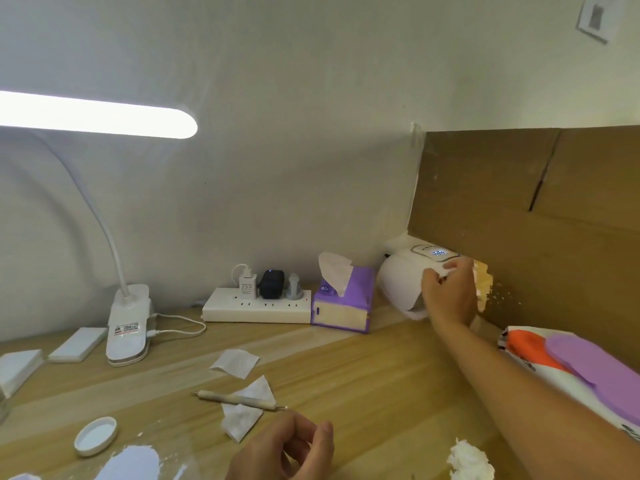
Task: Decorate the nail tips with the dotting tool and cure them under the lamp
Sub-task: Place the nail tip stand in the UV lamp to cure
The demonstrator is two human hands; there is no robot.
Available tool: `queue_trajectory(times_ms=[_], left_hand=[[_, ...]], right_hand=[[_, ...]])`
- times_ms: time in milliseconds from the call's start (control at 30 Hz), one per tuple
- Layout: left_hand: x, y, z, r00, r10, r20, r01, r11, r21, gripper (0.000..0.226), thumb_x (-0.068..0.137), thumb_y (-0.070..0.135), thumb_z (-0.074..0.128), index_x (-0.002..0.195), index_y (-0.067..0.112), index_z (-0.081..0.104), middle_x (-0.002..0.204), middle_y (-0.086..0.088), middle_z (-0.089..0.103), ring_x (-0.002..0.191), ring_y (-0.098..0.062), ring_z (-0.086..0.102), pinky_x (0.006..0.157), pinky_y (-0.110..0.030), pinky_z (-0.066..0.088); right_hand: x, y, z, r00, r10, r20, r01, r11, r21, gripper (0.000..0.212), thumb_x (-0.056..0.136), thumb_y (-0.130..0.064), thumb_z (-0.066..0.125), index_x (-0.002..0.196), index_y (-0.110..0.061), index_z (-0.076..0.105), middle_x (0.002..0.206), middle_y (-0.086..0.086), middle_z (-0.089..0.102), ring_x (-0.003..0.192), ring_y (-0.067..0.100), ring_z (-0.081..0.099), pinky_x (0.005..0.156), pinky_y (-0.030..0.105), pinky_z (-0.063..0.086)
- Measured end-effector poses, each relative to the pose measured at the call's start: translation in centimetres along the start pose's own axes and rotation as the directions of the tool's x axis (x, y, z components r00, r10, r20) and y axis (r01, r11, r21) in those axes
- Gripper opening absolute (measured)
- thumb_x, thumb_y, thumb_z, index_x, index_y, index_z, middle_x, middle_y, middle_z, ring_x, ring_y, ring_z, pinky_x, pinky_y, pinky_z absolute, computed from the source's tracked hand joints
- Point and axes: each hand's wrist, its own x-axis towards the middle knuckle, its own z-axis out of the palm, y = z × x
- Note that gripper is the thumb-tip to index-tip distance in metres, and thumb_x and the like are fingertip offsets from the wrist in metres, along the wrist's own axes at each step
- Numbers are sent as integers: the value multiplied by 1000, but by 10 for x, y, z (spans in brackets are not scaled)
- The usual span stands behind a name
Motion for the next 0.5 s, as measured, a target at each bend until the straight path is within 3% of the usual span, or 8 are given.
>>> queue_trajectory(times_ms=[33,100,167,233,300,367,433,500], left_hand=[[0,-2,2,1000,16,-12,-17,1000,-6,17,70,34,79,58,30,68,44,11,56,45,-3,50,51,-10,38],[-1,-4,7,996,67,-50,-68,998,-8,21,69,44,76,55,31,66,41,13,53,41,-5,49,50,-9,38],[2,-6,12,983,120,-141,-117,993,25,25,60,52,65,47,33,57,37,15,48,35,-7,48,52,-9,39],[4,-4,16,969,132,-210,-129,991,29,21,55,54,55,45,35,52,36,16,45,32,-6,45,51,-9,39],[3,-3,21,960,128,-250,-130,991,8,20,53,54,55,50,34,55,34,16,39,30,-2,37,45,-8,34],[2,-4,24,966,101,-239,-111,994,-27,24,53,52,62,51,28,56,32,14,36,30,2,30,41,-7,28],[6,-7,27,972,29,-233,-43,998,-53,41,60,27,80,37,21,47,31,7,38,29,0,32,40,-7,29],[8,-8,30,974,-18,-226,-1,996,-87,57,62,4,85,32,26,42,31,0,38,29,-1,33,41,-8,30]], right_hand=[[6,-5,1,995,-84,54,88,993,-80,27,84,-25,62,108,-20,49,110,9,62,99,36,60,73,40,47],[29,-14,-1,974,-110,197,160,954,-255,35,87,-27,63,120,-20,54,120,10,62,107,38,59,82,41,47],[54,-23,-3,916,-26,400,205,888,-412,47,89,-30,63,134,-20,53,128,14,61,115,39,57,87,38,47],[77,-33,-5,834,92,545,204,866,-457,53,90,-29,63,139,-14,50,130,17,59,114,37,58,91,39,50],[89,-43,-7,745,208,633,128,888,-442,46,90,-21,64,133,-7,54,107,18,64,86,29,62,71,33,51],[95,-51,-8,690,274,670,126,866,-484,45,90,-17,63,133,-5,53,81,13,58,63,21,51,51,27,39],[99,-53,-7,677,271,685,185,837,-514,49,92,-21,63,136,-6,50,75,11,56,59,19,48,48,24,36],[99,-47,-3,695,236,680,210,837,-505,46,92,-25,63,133,-8,51,76,12,57,59,20,52,45,23,39]])
